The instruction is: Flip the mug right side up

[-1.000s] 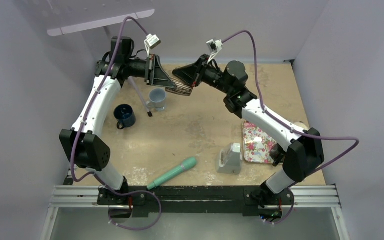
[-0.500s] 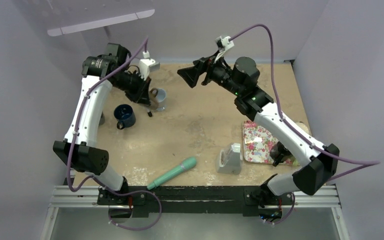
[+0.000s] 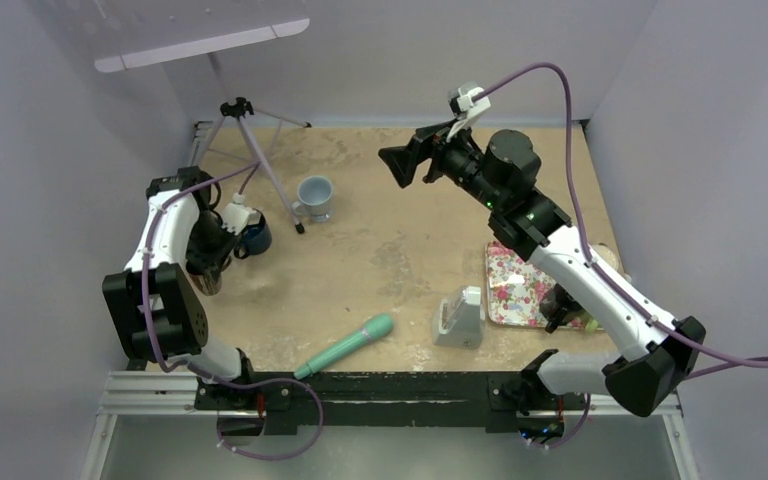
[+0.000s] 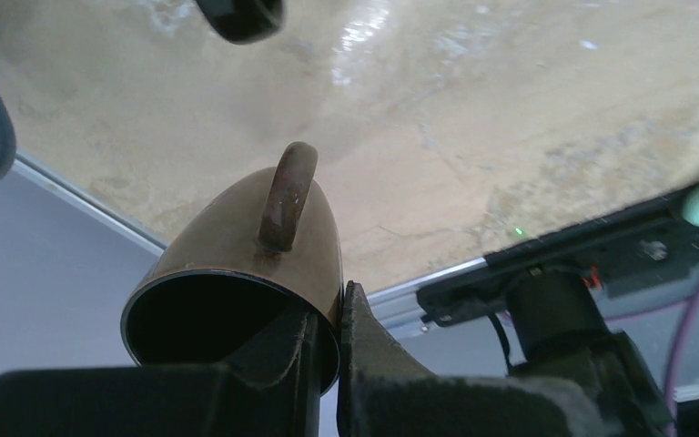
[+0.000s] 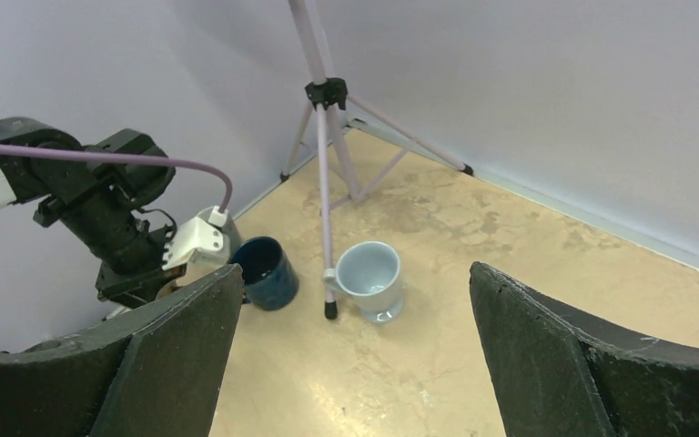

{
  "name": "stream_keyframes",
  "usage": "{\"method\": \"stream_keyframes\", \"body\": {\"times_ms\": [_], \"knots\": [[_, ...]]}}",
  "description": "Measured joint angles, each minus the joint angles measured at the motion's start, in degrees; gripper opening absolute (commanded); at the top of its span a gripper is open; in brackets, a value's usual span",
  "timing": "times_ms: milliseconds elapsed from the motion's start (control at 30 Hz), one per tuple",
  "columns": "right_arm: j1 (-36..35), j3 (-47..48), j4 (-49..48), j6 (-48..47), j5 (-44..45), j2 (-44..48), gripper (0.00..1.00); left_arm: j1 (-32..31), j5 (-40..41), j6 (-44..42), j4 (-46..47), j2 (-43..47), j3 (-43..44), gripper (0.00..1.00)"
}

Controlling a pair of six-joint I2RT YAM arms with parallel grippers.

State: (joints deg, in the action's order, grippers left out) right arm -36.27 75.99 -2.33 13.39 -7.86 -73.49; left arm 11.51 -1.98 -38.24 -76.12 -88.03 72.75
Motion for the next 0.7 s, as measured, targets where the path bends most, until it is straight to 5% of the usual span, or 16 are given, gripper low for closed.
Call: {"method": "stream_keyframes", "body": {"times_ms": [233,700], "knots": [[0.0,0.0,1.7,-1.9,3.1,3.0,0.99,3.7,2.3,-0.4,11.4,-0.7,-6.5,0.0],[1.0,0.6,17.4,1.4,29.3,6.3,0.99,6.0,0.7,0.0,20.5,-1.5,-12.7,0.49]]}}
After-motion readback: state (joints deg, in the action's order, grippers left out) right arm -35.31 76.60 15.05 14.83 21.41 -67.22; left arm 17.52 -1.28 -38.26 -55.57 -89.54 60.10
